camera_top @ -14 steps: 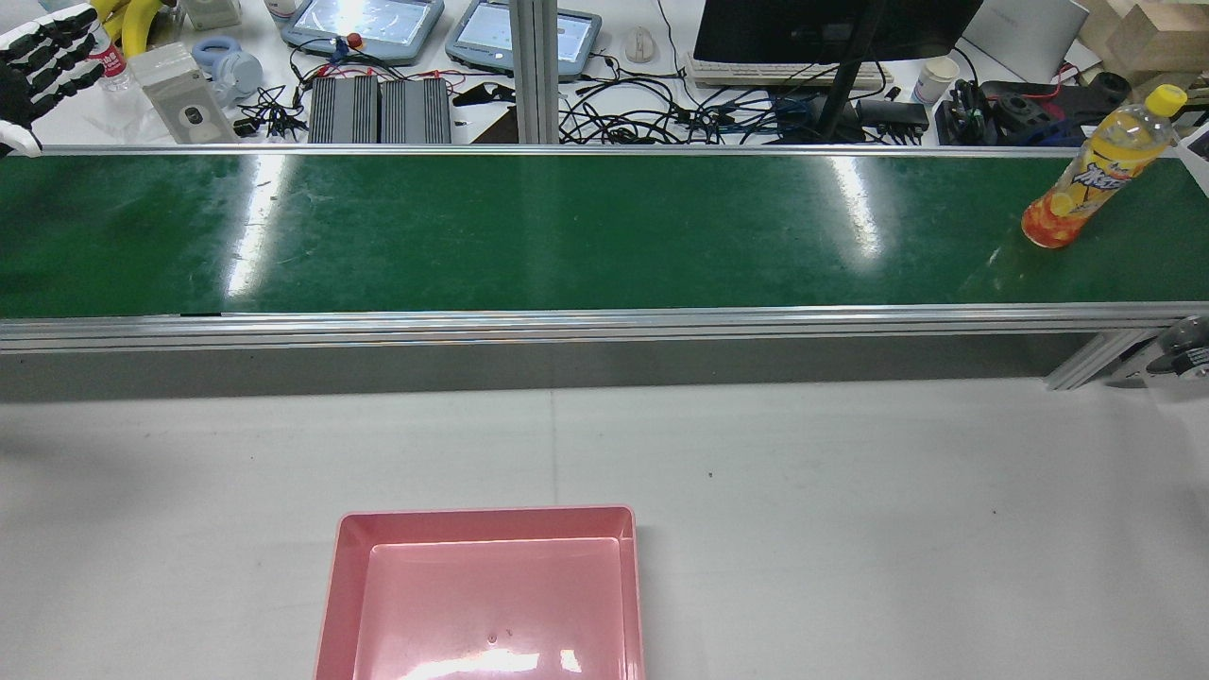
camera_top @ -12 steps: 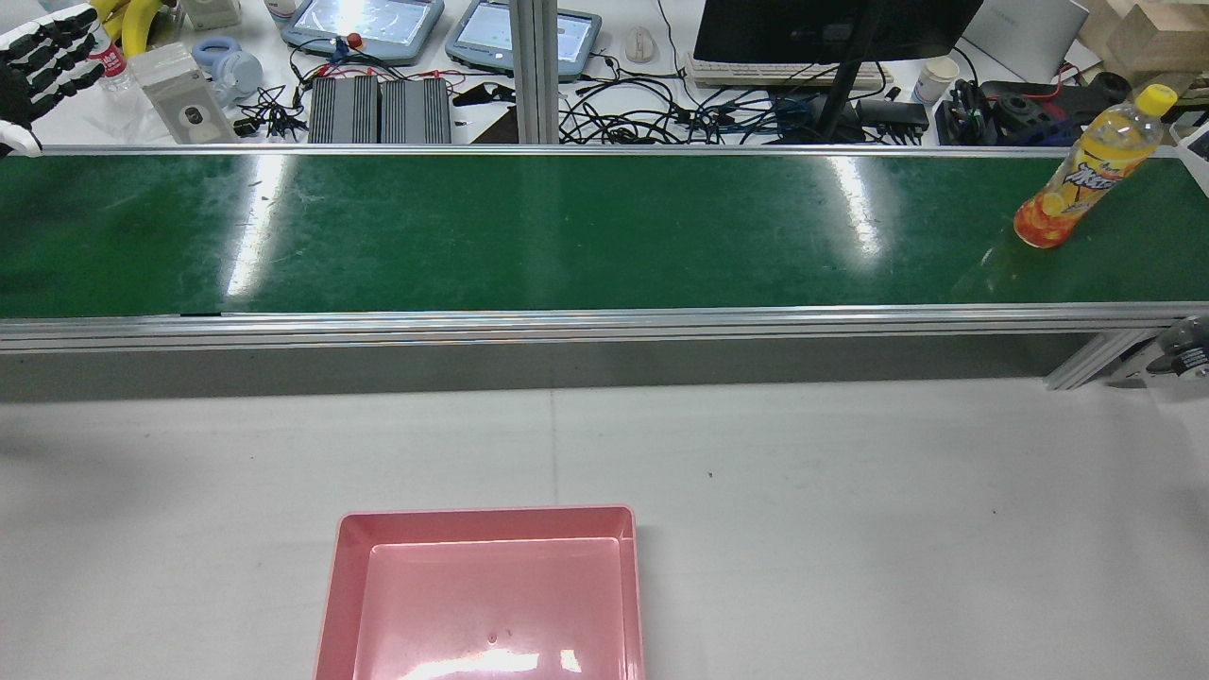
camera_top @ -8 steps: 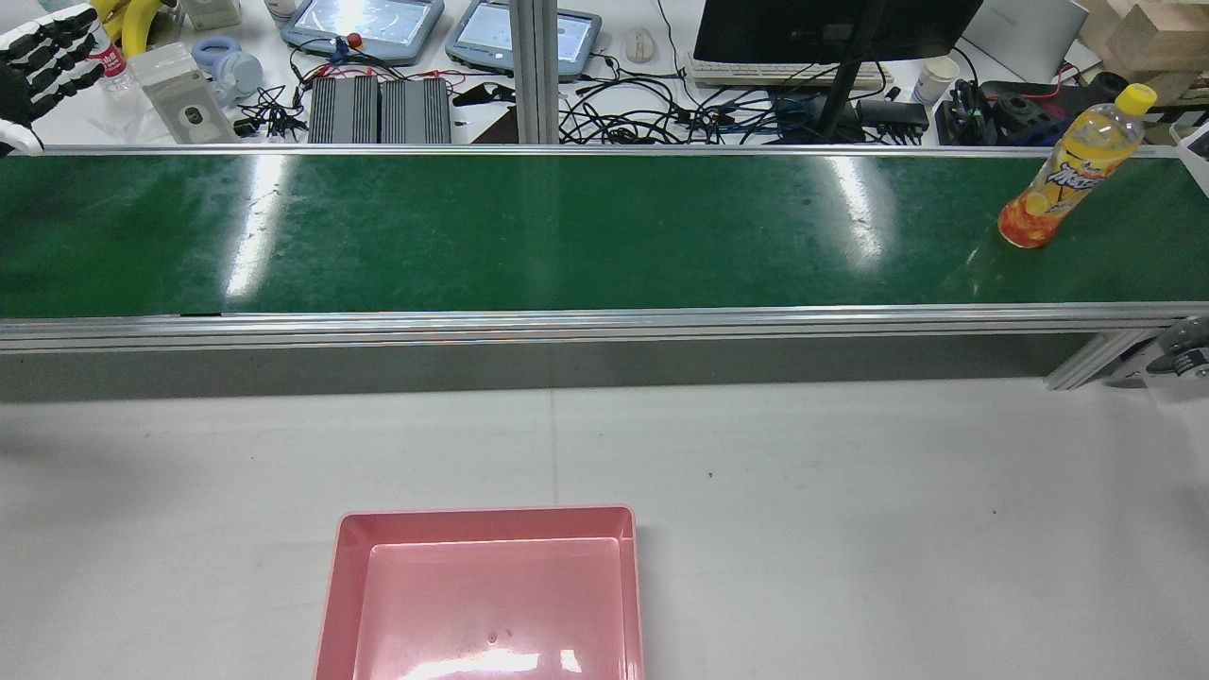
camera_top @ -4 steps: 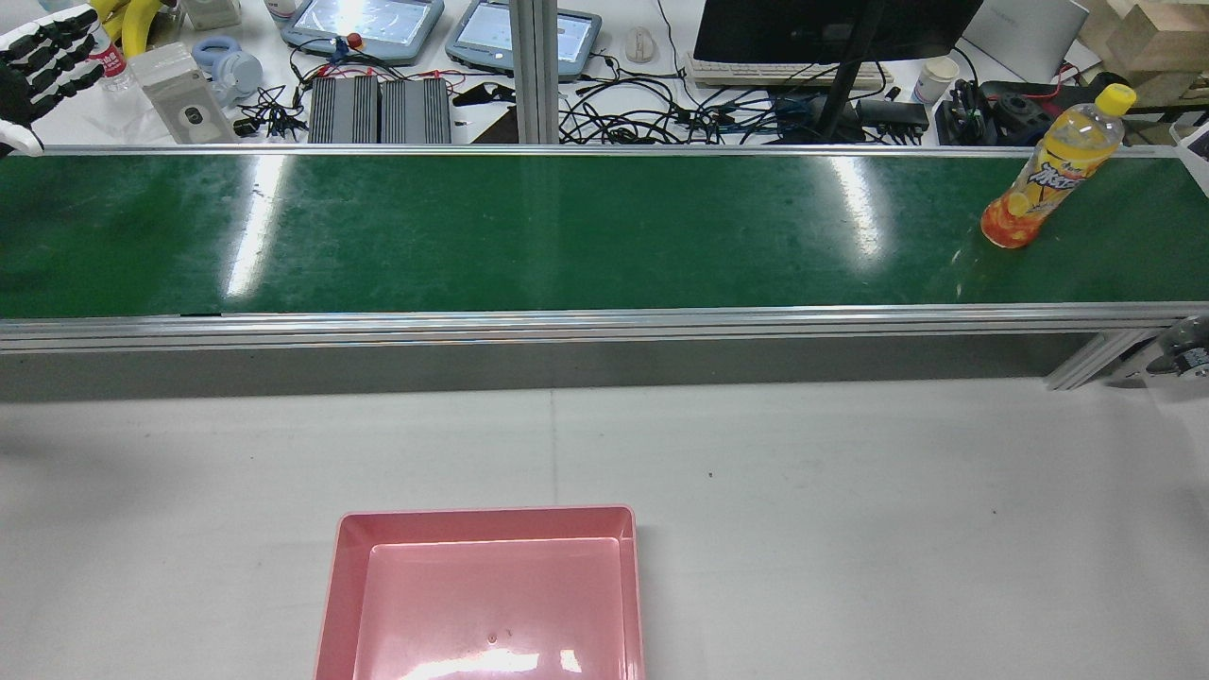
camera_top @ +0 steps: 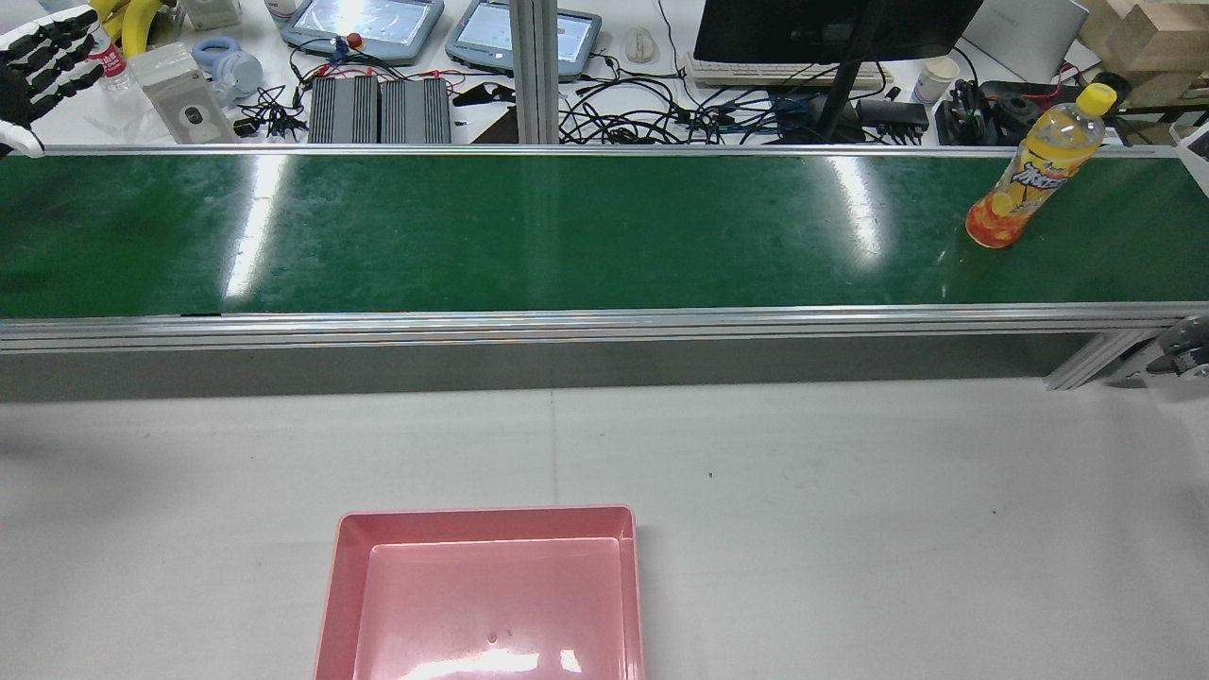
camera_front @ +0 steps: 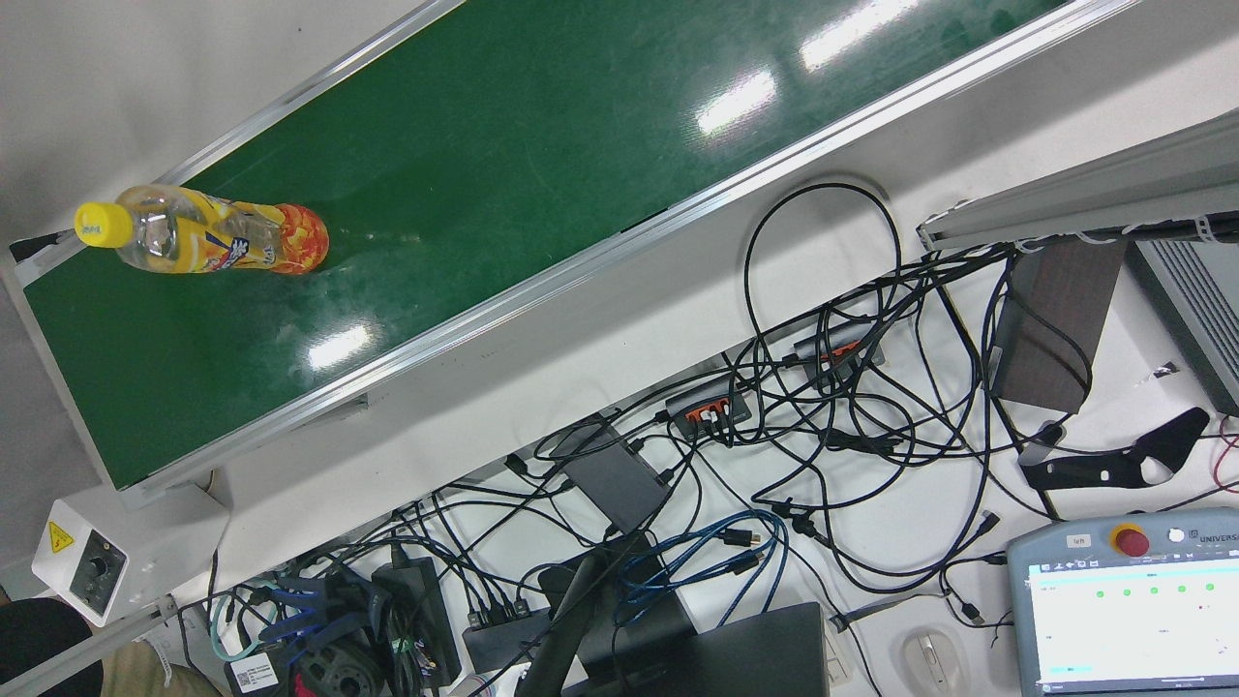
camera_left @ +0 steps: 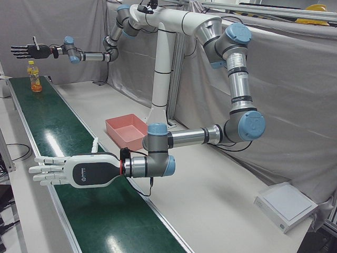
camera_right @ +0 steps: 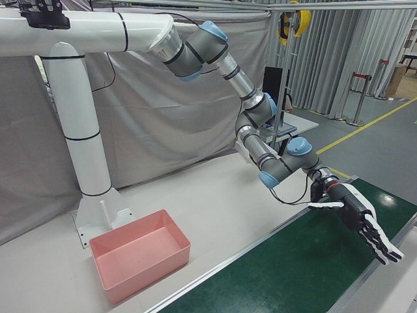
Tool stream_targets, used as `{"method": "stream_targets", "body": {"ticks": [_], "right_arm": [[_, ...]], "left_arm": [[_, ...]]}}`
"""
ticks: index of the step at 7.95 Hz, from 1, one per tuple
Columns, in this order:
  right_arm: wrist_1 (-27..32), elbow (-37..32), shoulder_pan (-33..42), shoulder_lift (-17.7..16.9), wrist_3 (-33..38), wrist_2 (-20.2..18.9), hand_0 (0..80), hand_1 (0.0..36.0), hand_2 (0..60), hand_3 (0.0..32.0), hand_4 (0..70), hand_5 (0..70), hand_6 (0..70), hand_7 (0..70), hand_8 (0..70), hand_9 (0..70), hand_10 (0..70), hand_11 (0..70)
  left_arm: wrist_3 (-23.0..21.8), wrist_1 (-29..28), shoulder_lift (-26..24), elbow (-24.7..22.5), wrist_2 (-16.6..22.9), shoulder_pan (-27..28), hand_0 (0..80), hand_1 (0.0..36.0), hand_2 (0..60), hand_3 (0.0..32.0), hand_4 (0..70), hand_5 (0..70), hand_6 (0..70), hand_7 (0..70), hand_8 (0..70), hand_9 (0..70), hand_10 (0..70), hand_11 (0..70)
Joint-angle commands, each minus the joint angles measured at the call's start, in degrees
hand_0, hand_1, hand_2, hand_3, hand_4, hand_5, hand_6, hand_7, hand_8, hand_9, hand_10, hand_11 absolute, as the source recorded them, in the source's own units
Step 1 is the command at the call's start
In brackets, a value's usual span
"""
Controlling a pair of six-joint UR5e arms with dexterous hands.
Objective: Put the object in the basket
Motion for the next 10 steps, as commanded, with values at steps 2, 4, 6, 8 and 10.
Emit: {"method": "stream_targets", "body": {"ticks": [2,4,6,8,10], "right_arm": [[0.0,0.0,0.0,0.0,-0.03,0.0,0.0,0.0,0.0,0.0,0.0,0.0,0.0,0.0,0.0,0.0,0.0,0.0],[0.0,0.0,0.0,0.0,0.06,0.0,0.0,0.0,0.0,0.0,0.0,0.0,0.0,0.0,0.0,0.0,0.0,0.0],[0.0,0.0,0.0,0.0,0.06,0.0,0.0,0.0,0.0,0.0,0.0,0.0,0.0,0.0,0.0,0.0,0.0,0.0],[0.0,0.0,0.0,0.0,0.06,0.0,0.0,0.0,0.0,0.0,0.0,0.0,0.0,0.0,0.0,0.0,0.0,0.0],[0.0,0.0,0.0,0.0,0.06,0.0,0.0,0.0,0.0,0.0,0.0,0.0,0.0,0.0,0.0,0.0,0.0,0.0]], "left_arm": [[0.0,0.09,0.0,0.0,0.0,-0.07,58.3,6.4,0.0,0.0,7.8,10.3,0.0,0.0,0.7,0.7,2.9,5.9],[0.0,0.0,0.0,0.0,0.09,0.02,58.3,6.5,0.0,0.0,7.9,10.3,0.0,0.0,0.8,0.9,2.9,5.9],[0.0,0.09,0.0,0.0,0.0,0.02,58.7,6.5,0.0,0.0,8.1,10.3,0.0,0.0,0.9,1.1,2.9,6.0],[0.0,0.09,0.0,0.0,0.0,0.02,58.7,6.8,0.0,0.0,8.1,11.0,0.0,0.0,0.9,1.0,3.2,6.3],[0.0,0.18,0.0,-0.09,0.09,0.02,58.8,6.9,0.0,0.0,8.2,11.3,0.0,0.0,0.8,0.8,3.0,6.0]]}}
